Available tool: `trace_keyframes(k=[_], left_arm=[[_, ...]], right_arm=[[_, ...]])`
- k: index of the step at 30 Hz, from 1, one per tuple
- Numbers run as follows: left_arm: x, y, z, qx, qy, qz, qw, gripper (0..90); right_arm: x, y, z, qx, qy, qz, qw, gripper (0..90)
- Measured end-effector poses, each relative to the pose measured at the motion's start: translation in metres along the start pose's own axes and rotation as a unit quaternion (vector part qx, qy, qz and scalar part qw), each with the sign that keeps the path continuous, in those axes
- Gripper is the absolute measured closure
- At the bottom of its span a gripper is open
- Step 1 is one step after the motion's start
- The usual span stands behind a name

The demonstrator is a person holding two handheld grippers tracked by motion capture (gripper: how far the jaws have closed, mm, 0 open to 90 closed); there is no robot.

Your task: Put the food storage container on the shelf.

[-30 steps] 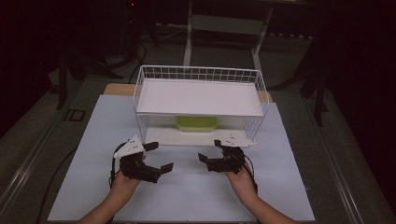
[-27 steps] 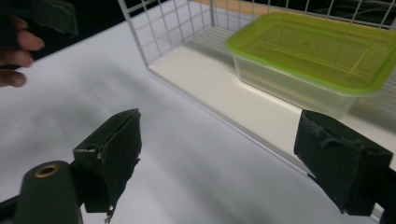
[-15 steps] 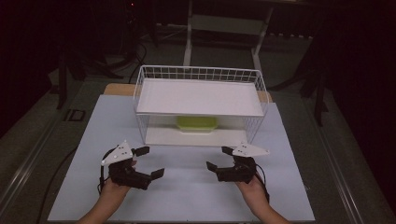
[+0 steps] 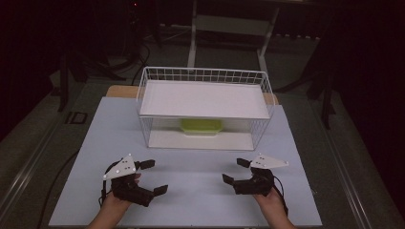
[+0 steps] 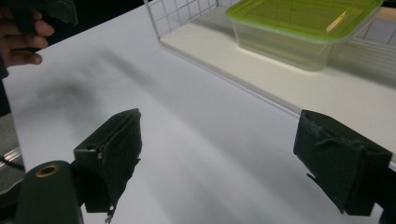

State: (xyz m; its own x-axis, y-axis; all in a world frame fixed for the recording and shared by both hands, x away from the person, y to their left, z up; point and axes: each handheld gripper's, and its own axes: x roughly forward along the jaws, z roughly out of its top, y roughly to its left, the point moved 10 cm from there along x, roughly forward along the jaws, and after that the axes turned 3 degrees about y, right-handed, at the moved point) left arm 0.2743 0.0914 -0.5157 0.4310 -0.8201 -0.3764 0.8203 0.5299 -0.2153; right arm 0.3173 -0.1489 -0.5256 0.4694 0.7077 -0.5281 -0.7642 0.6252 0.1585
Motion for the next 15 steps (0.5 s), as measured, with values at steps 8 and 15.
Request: trace_keyframes(k=[8,15], left_arm=[[0.010,-0.009,-0.009,0.008,0.009,-0.018,0.9998,0.7],[0.016,-0.015,-0.016,0.018,0.023,-0.029,0.9991,0.7]], right_arm=[[-0.012,0.001,-0.011,-0.010,0.001,0.016,0.9998,15.1],[-0.019,-0.003,-0.020,-0.025,0.002,0.030,0.9992,15.1]])
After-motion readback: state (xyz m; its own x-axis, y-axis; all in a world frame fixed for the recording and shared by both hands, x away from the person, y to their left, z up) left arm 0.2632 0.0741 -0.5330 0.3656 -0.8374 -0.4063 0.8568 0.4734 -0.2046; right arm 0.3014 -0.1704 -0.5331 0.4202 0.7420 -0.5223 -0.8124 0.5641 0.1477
